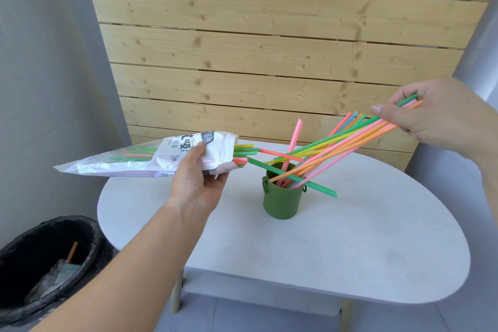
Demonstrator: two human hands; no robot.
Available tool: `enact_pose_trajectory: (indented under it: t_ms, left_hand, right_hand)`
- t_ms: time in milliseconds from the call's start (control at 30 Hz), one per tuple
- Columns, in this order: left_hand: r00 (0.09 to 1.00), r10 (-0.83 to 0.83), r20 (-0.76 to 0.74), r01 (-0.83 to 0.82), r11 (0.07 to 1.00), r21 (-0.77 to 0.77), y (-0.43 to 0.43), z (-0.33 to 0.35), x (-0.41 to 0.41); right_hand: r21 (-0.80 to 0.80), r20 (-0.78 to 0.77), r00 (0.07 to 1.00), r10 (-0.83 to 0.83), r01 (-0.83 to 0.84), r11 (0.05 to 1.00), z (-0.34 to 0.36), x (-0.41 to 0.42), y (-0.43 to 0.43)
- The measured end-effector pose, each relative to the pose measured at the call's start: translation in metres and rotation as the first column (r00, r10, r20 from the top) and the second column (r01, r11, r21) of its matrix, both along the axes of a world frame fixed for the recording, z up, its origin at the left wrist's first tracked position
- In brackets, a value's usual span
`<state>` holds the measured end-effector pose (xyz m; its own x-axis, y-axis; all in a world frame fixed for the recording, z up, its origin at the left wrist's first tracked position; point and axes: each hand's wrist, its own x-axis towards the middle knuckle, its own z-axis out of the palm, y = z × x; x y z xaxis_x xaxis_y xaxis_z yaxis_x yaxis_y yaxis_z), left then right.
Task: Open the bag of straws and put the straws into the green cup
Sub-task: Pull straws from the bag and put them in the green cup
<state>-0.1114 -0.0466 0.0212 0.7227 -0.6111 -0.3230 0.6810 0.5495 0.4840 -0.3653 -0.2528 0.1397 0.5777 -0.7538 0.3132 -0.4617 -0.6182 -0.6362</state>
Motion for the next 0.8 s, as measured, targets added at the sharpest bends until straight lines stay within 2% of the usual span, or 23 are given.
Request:
enact_pose_trajectory:
  t_ms: [200,367,600,800]
  left_hand:
    - [1.000,-0.020,-0.020,0.020,0.999,-0.044,0.002,0.002,0.003]
    - [0.999,-0.023,-0.024,0.022,0.999,-0.041,0.004,-0.001,0.006]
    - [1.000,-0.018,-0.022,0.017,1.000,-0.025,0.003,-0.002,0.007]
    - [0.999,-0.021,-0.026,0.021,1.000,-0.017,0.002,-0.004,0.006]
  right_hand:
    - [-0.071,-0.008,1.000,-0.002,0.001,0.997,0.012,0.003,0.001]
    - [-0.003,-0.056,0.998,0.021,-0.022,1.000,0.022,-0.003,0.000]
    - [0.056,-0.029,0.999,0.026,-0.024,0.998,0.031,-0.023,-0.033]
    - [0.038,-0.018,1.000,-0.025,0.026,0.999,0.035,-0.036,-0.057]
